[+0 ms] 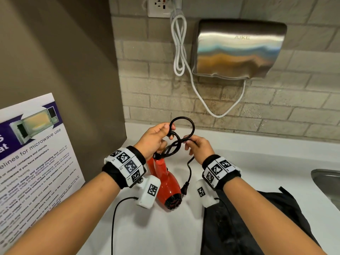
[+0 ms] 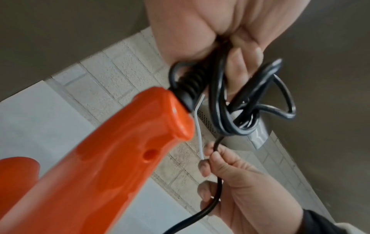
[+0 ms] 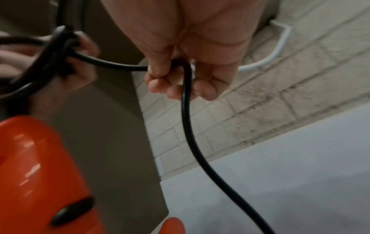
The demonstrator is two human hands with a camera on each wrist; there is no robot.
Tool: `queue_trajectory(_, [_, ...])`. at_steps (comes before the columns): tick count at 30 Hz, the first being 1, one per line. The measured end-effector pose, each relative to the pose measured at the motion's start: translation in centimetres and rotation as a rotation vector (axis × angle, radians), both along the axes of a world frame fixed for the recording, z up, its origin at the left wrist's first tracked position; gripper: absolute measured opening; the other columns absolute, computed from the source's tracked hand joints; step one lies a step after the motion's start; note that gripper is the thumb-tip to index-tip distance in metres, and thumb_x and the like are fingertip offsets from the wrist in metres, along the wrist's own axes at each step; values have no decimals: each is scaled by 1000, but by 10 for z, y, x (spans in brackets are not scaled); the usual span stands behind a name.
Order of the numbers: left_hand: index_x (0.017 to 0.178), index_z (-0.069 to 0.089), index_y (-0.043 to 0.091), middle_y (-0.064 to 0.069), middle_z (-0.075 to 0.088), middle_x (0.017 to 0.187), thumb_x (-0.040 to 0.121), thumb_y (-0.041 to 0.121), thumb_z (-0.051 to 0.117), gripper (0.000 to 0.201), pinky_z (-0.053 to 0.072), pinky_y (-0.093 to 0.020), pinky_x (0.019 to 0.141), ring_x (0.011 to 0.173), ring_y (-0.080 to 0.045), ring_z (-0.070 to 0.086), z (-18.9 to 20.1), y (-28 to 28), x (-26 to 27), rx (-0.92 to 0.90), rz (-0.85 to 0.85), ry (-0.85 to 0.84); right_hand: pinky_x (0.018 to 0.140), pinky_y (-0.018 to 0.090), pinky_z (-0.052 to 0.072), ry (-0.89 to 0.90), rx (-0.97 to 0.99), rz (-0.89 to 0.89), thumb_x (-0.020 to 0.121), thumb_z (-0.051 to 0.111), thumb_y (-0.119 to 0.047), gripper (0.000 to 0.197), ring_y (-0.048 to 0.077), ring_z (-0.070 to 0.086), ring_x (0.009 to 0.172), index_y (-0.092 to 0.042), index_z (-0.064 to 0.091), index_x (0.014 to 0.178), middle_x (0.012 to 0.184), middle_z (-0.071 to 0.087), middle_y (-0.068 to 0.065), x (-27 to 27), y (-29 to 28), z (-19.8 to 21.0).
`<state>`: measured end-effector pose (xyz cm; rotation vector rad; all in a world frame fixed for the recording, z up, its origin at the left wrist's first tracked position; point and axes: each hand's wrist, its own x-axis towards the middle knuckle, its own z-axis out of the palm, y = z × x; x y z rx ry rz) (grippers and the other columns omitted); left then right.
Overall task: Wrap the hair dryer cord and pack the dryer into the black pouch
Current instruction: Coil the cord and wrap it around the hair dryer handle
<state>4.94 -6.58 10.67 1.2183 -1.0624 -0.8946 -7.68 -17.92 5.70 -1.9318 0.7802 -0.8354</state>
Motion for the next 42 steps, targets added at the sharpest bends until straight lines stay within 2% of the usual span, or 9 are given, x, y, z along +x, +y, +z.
queue_trajectory(7, [87, 52, 19, -2, 41, 70, 99, 25, 28, 27, 15, -13, 38, 33, -1, 18, -2, 7, 9, -4, -46, 11, 51, 27, 39, 154, 273, -400, 91, 45, -5, 22, 17, 49, 56, -3, 64, 102, 61, 58, 4, -46, -62, -29])
queue_trajectory(10, [86, 51, 17, -1, 41, 71, 99, 21, 28, 27, 15, -14, 39, 33, -1, 18, -1, 6, 6, -30, -50, -23, 69, 28, 45, 382, 78, -323, 90, 44, -5, 23, 24, 58, 77, -9, 66, 96, 89, 67, 11, -49, -51, -33])
queue_trajectory(13, [86, 52, 17, -1, 43, 73, 99, 18, 30, 26, 16, -12, 39, 32, 0, 20, -1, 1, 1, -51, -34, -35, 92, 25, 41, 171, -238, -198, 88, 48, -8, 23, 22, 55, 108, -16, 66, 101, 114, 62, 7, -34, -19, -11])
queue_trajectory(19, [90, 52, 20, -2, 45, 74, 99, 15, 31, 23, 18, -10, 38, 32, -1, 22, -1, -6, -5, -52, -27, -72, 73, 16, 45, -278, -206, 56, 75, 50, -44, 11, 6, 58, 82, -40, 57, 82, 90, 62, -8, -12, 43, 36])
queue_trajectory(26, [93, 53, 20, -3, 45, 71, 99, 21, 29, 25, 18, -12, 37, 32, -1, 21, 1, -6, -7, -27, -41, -79, 69, 18, 44, -256, -214, 73, 78, 66, -4, 32, 12, 54, 72, -30, 50, 66, 76, 63, 12, -6, 44, 30])
queue_trajectory(29, [97, 51, 16, -2, 40, 56, 99, 21, 28, 24, 19, -11, 36, 32, -1, 20, 1, -6, -8, -7, -94, -111, 66, 11, 41, -202, -375, 42, 76, 67, 1, 38, 11, 48, 66, -25, 42, 63, 67, 47, -7, -4, 41, 26])
queue_trajectory(35, [93, 52, 18, 10, 33, 44, 95, 5, 41, 17, 21, -12, 35, 31, -1, 22, -4, -8, -5, -38, -130, -173, 73, 4, 37, -167, -411, -64, 71, 70, 0, 27, -4, 44, 76, -12, 47, 78, 83, 39, -9, -1, 38, 24])
queue_trajectory(39, [91, 51, 17, 2, 39, 52, 94, 0, 38, 22, 21, -12, 34, 31, 0, 22, -2, -4, -5, -32, -160, -184, 93, 27, 43, 4, -158, 178, 83, 62, -9, 38, 15, 54, 103, -7, 44, 117, 107, 56, 4, 1, 27, 24])
queue_trajectory(42, [91, 50, 17, 12, 33, 39, 94, -2, 37, 23, 21, -13, 34, 31, 1, 21, -3, -3, -1, -40, -161, -200, 82, 32, 46, 117, -118, 291, 90, 53, -15, 20, 17, 58, 84, -10, 53, 109, 88, 60, 5, -2, 23, 23])
